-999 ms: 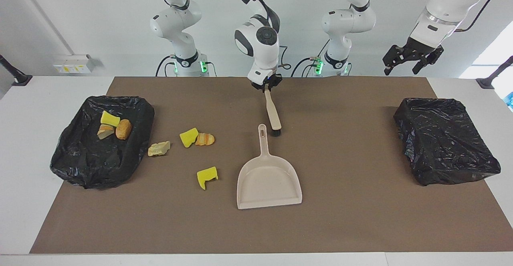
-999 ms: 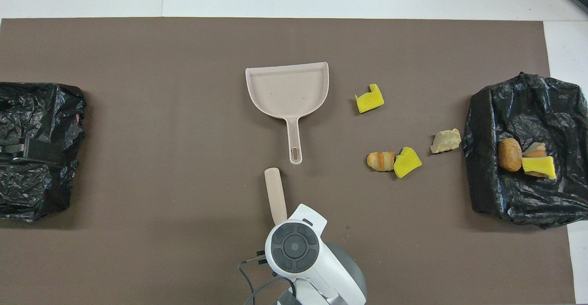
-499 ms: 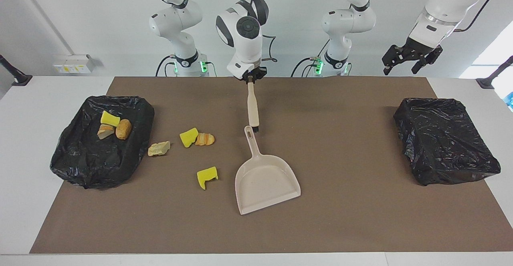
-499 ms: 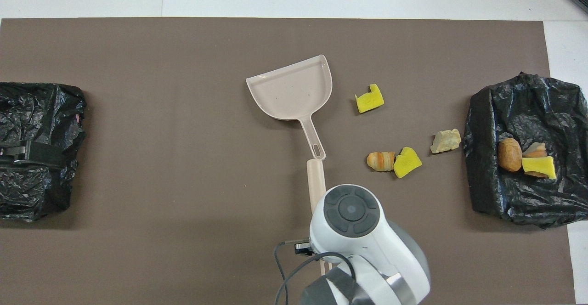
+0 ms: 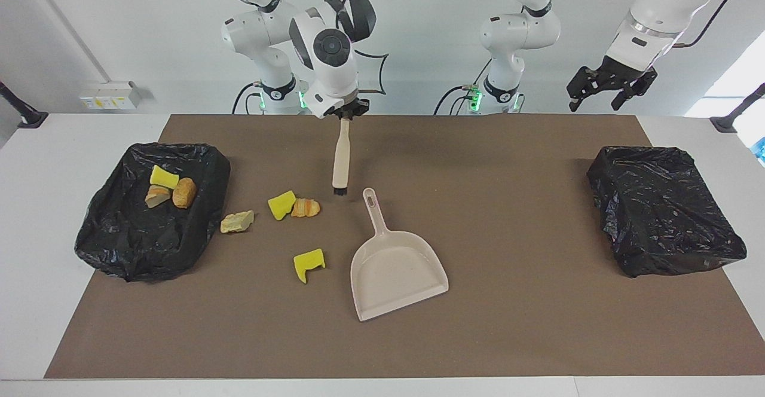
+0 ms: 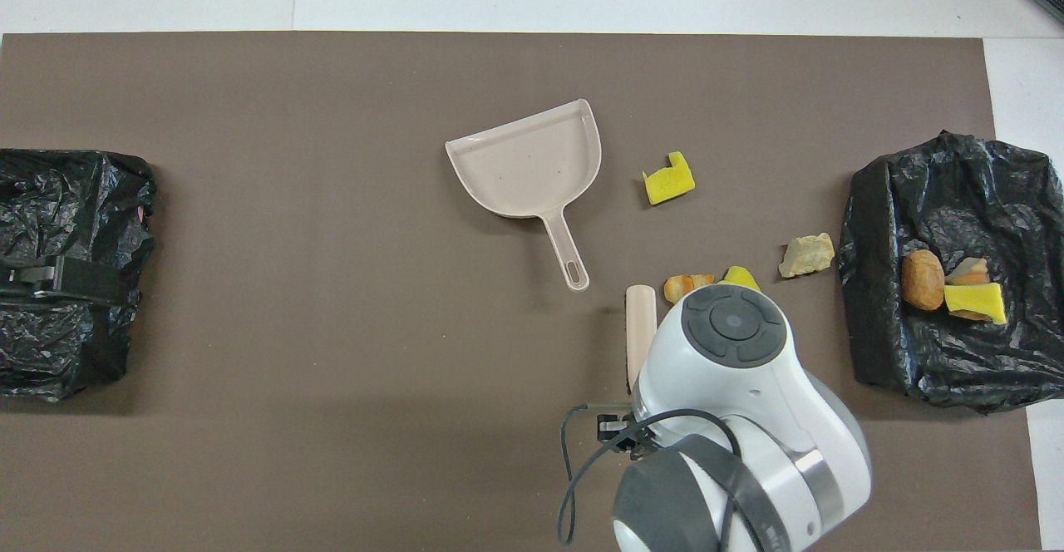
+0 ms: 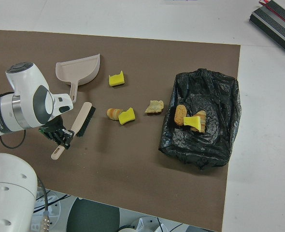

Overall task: Sweep and dump trash in bin
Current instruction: 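Lift the brush with the right gripper while the left gripper grasps the dustpan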

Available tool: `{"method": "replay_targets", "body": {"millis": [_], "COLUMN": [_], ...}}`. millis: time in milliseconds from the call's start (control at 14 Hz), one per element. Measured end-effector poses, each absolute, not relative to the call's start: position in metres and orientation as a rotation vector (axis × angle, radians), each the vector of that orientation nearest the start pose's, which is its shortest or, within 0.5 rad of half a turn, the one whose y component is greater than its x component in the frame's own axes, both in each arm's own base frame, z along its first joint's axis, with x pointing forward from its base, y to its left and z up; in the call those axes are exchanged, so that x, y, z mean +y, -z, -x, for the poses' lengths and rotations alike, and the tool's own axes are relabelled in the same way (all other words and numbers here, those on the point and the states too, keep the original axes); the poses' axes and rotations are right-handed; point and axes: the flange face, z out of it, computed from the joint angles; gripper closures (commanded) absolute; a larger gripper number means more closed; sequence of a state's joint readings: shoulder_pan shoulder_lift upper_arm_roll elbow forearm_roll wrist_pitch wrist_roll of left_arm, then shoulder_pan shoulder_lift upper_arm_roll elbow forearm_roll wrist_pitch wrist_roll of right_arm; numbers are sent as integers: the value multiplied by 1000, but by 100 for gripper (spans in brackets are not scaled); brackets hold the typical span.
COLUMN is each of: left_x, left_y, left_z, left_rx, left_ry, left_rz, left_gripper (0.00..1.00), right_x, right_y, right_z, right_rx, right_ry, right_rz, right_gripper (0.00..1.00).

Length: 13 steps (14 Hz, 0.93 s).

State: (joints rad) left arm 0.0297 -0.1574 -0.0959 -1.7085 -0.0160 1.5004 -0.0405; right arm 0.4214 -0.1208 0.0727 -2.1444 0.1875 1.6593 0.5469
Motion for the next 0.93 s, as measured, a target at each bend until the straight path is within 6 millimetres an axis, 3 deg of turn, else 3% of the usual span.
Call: {"method": "replay_targets", "body": {"millis": [143,285,428,713,927], "left_x": [-44,-62,-101,-197,-248], "left_y": [-637,-638,-625,-587,-571], "left_z": [-496,-502,-512,-522,-528], "left_rx": [30,-7,-58,-250,-486], "left_ry": [-66,29,108,166,258], "left_rz": [3139,3145,3157,3191,3228], "left_gripper": [0,0,0,0,0], "right_x": [218,195,163,80,41], "right_y": [-439,-440,-439,-434,-424], "right_z": [-413,-423,-436,-460,-468], "right_rx": [178,200,210,147,72], "right_ry": [-575,-522,-488,-480,-450], "right_rz": [3179,3257,3331,3408,3390], "right_gripper": [100,100,100,100,100]}}
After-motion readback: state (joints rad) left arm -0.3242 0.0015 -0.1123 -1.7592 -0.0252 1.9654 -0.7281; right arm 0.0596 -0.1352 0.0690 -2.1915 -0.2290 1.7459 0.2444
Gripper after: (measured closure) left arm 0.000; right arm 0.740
